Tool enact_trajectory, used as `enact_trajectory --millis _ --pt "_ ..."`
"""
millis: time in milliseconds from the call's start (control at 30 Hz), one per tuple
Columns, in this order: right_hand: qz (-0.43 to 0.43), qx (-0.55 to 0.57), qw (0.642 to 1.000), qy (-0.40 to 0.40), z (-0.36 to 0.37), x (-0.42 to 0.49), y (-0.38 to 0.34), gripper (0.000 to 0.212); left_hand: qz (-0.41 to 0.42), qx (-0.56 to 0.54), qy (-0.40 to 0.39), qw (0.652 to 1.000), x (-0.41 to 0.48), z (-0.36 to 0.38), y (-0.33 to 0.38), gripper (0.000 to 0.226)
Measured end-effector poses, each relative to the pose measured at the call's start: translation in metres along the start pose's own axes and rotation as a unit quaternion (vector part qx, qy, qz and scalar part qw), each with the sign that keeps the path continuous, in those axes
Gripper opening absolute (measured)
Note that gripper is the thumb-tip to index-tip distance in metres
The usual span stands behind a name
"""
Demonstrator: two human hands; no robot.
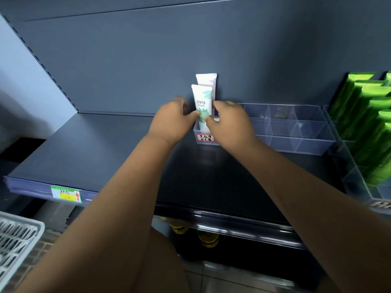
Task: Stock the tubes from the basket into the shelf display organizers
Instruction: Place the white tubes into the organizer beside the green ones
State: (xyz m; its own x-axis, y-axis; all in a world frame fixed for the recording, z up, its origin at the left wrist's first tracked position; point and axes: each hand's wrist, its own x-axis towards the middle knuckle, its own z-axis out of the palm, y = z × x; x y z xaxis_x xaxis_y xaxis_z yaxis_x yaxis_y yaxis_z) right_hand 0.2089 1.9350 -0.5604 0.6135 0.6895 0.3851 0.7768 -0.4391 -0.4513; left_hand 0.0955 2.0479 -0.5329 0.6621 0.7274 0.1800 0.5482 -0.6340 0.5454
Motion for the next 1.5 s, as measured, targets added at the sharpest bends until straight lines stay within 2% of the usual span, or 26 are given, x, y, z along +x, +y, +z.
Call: enact_trajectory --millis 100,233,400,500,633,800,933,1133,1233,1333,1500 --pt "-0.001 -0.025 1.0 0.009 -0.01 -0.017 -0.015 0.049 -0.019 0.088 0.015 0.996 -0.016 -0.011 0.006 0.056" --pt "-0.011 -0.041 0.999 0.03 -0.025 -0.044 -0.051 0.055 -0.012 0.089 0.043 0.995 -0.044 -0.038 0.004 0.06" --pt "0.017 -0.064 0.997 0.043 -0.042 -0.07 -0.099 0.059 -0.02 0.105 0.14 0.984 -0.102 -0.079 -0.025 0.06" --pt "-0.05 -0.027 0.998 0.006 -0.045 -0.087 -0.129 0.058 -0.037 0.166 0.179 0.969 -0.149 -0.1 -0.061 0.066" --pt "-0.165 0.071 0.982 -0.061 -0.029 -0.119 -0.186 0.055 -0.112 0.202 0.194 0.953 -0.229 -0.119 -0.121 0.069" --pt "-0.318 0.095 0.93 -0.158 0.021 -0.177 -0.262 0.047 -0.237 0.24 0.188 0.923 -0.321 -0.136 -0.178 0.064" --pt "-0.368 0.081 0.891 -0.253 0.066 -0.228 -0.297 0.046 -0.318 0.234 0.185 0.9 -0.379 -0.138 -0.218 0.068" --pt "-0.367 -0.019 0.843 -0.393 0.133 -0.272 -0.295 0.04 -0.404 0.192 0.123 0.886 -0.436 -0.092 -0.279 0.065" --pt "-0.318 -0.059 0.83 -0.453 0.163 -0.277 -0.283 0.038 -0.445 0.133 0.094 0.881 -0.452 -0.061 -0.303 0.059" --pt "-0.264 -0.083 0.833 -0.48 0.192 -0.274 -0.274 0.037 -0.479 0.086 0.064 0.871 -0.463 -0.032 -0.327 0.05" --pt "-0.177 -0.093 0.817 -0.541 0.246 -0.278 -0.268 0.028 -0.524 0.045 -0.015 0.85 -0.475 0.016 -0.372 0.052"
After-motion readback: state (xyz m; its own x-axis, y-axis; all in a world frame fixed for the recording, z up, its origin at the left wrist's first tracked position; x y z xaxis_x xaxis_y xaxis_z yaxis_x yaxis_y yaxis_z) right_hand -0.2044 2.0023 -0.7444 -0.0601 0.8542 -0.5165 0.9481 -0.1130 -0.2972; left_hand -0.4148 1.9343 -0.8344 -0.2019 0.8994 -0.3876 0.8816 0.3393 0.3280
